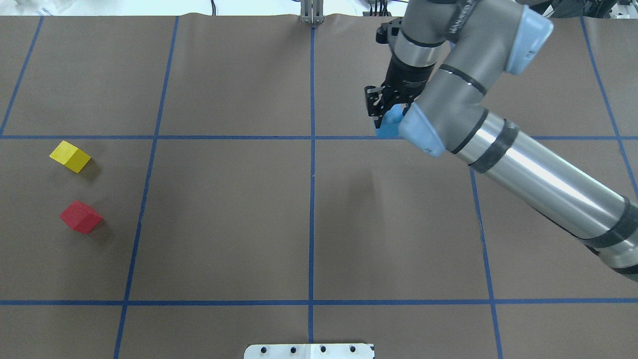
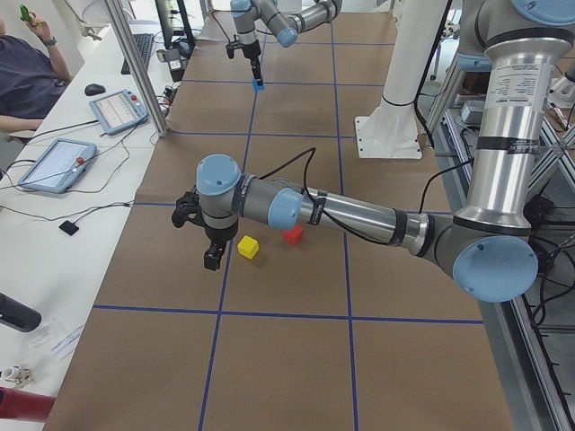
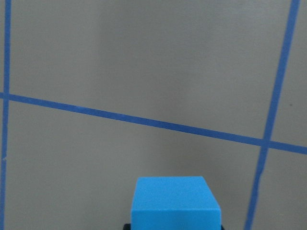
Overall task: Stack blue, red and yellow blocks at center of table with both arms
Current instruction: 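Carry the blue cube with the right gripper to the table center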
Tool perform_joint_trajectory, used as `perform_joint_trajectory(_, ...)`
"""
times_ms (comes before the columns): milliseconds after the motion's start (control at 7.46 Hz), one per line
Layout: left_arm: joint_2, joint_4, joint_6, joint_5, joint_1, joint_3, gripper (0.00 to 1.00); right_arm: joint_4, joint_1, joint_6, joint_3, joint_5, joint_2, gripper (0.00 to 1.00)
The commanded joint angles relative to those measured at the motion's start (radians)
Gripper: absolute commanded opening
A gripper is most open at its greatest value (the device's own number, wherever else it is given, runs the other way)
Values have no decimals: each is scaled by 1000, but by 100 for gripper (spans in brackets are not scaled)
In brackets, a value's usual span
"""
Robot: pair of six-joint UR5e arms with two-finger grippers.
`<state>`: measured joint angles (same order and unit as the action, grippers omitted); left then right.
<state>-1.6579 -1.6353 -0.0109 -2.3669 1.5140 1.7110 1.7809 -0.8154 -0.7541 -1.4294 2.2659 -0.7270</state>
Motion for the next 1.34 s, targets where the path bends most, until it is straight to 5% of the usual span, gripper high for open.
perform_joint_trajectory(0, 0, 0, 0, 0, 0, -2, 100, -135, 131, -201, 177, -78, 121, 0)
perform_joint_trajectory(134, 0, 0, -1, 0, 0, -5, 100, -217, 174, -265, 222, -129, 124, 0)
perform_joint_trajectory(670, 0, 0, 0, 0, -2, -8, 100, -242, 214, -306, 250, -157, 141, 0)
perform_joint_trajectory(804, 0, 0, 0, 0, -2, -10, 100, -259, 213, -329, 251, -157, 141, 15)
perform_joint_trajectory(938, -3, 0, 0, 0, -2, -10, 100, -287, 222, -362, 254, -157, 138, 99)
perform_joint_trajectory(1206, -9, -1, 0, 6, -2, -10, 100, -311, 220, -393, 250, -157, 135, 99)
